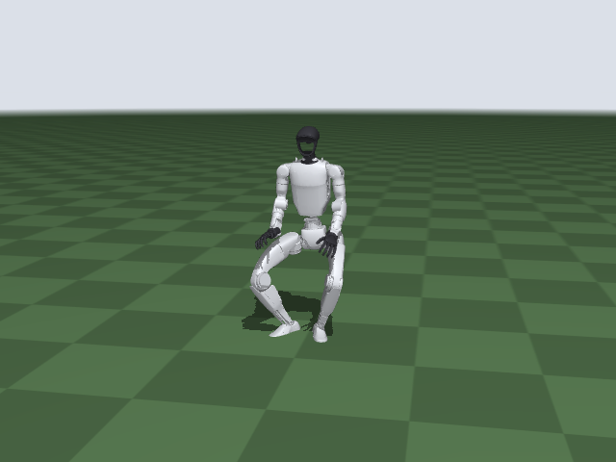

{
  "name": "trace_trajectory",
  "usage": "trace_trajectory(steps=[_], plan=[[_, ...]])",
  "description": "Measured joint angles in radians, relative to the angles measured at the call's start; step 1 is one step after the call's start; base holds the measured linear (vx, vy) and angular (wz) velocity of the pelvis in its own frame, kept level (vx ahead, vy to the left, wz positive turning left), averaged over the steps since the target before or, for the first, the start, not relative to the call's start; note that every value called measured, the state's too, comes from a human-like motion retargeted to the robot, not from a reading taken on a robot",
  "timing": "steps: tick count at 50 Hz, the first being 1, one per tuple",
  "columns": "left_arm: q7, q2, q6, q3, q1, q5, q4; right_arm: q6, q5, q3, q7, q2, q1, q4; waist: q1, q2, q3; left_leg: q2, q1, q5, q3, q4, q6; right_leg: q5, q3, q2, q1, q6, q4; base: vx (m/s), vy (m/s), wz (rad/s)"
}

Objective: Upper body actions

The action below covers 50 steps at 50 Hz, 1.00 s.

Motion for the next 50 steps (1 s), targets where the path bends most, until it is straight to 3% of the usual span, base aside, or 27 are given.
trace_trajectory(steps=[28, 50], plan=[[0.000, -0.002, -0.003, 0.009, -0.005, 0.005, 0.010, -0.039, -0.002, -0.007, -0.037, 0.014, -0.036, 0.023, -0.004, 0.000, 0.000, 0.002, 0.002, 0.002, 0.002, 0.000, -0.001, 0.000, 0.001, 0.002, 0.000, -0.002, -0.001, 0.00, 0.00, 0.00], [-0.005, -0.007, -0.004, 0.008, -0.004, 0.012, 0.022, 0.019, -0.032, -0.251, -0.111, -0.146, -0.543, -0.270, 0.002, -0.013, -0.010, -0.002, 0.007, 0.000, 0.000, 0.001, 0.001, -0.003, -0.001, -0.005, 0.009, 0.001, 0.003, 0.00, 0.00, 0.00]])
